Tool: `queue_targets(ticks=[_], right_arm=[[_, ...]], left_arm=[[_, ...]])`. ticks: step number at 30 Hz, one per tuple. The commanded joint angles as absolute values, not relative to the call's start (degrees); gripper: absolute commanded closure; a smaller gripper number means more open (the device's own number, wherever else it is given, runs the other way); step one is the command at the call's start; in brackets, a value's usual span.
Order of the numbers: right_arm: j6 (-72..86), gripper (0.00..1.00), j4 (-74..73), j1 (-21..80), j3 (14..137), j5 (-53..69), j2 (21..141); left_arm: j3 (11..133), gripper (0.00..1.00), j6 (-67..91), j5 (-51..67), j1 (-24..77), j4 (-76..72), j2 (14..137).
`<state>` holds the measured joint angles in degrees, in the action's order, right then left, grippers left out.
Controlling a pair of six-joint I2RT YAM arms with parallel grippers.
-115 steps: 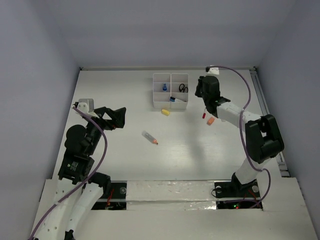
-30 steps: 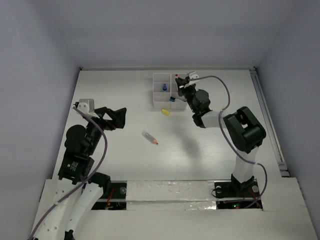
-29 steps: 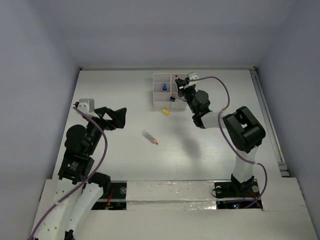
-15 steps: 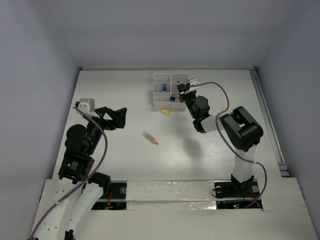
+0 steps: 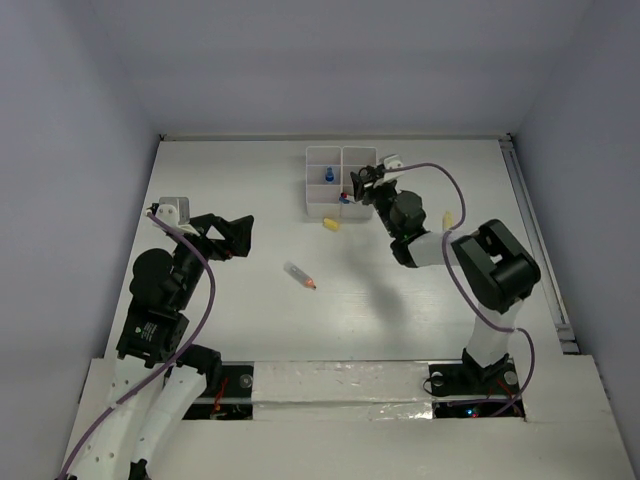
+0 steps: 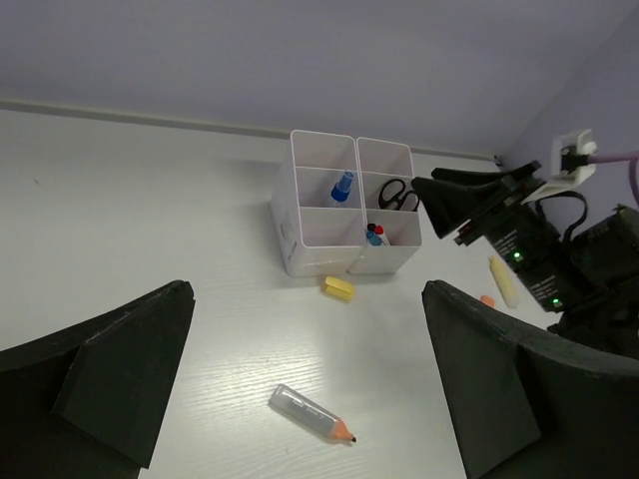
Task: Sort the stationery into containers
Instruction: Place the pen in the storage box, then pick up the pen from the center of the board.
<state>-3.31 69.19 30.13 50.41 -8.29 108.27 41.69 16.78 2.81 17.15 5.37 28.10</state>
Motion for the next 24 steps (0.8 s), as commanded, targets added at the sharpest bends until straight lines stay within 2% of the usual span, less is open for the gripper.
queue_targets(ticks=[1,4,5,8,13,17,19,20,23,24], right_arm=[[-1.4,0.47,66.6,31.0,50.1,-5.0,99.3],[3.9,0.60,55.4,32.1,50.9,-1.7,93.5],[5.4,0.72,51.8,32.6,52.2,1.0,92.2],[9.9,0.85,35.2,35.1,55.3,7.7,89.5],[13.7,0.88,11.7,44.6,60.9,10.1,90.3],[18.0,0.83,3.7,49.4,61.7,17.7,92.3],[18.9,0.77,1.4,52.1,61.4,17.5,93.4],[19.2,0.67,0.8,54.2,61.4,16.7,94.1],[21.2,0.48,1.0,54.8,60.7,15.8,97.1],[22.6,0.38,1.8,54.8,60.1,15.6,97.7]], left_arm=[[41.5,0.01,16.5,3.5,16.9,1.8,28.5],[41.6,0.01,16.5,3.6,16.9,1.8,28.5],[41.6,0.01,16.5,3.4,16.9,1.9,28.3],[41.5,0.01,16.4,3.2,16.9,2.1,28.0],[41.6,0.01,16.4,3.3,16.9,2.1,27.6],[41.5,0.01,16.4,3.3,16.9,2.2,27.3],[41.5,0.01,16.4,3.3,16.9,2.2,27.2],[41.5,0.01,16.4,3.4,16.9,2.2,27.1],[41.5,0.01,16.5,3.4,16.9,2.2,26.9],[41.5,0.01,16.5,3.4,16.9,2.2,26.9]])
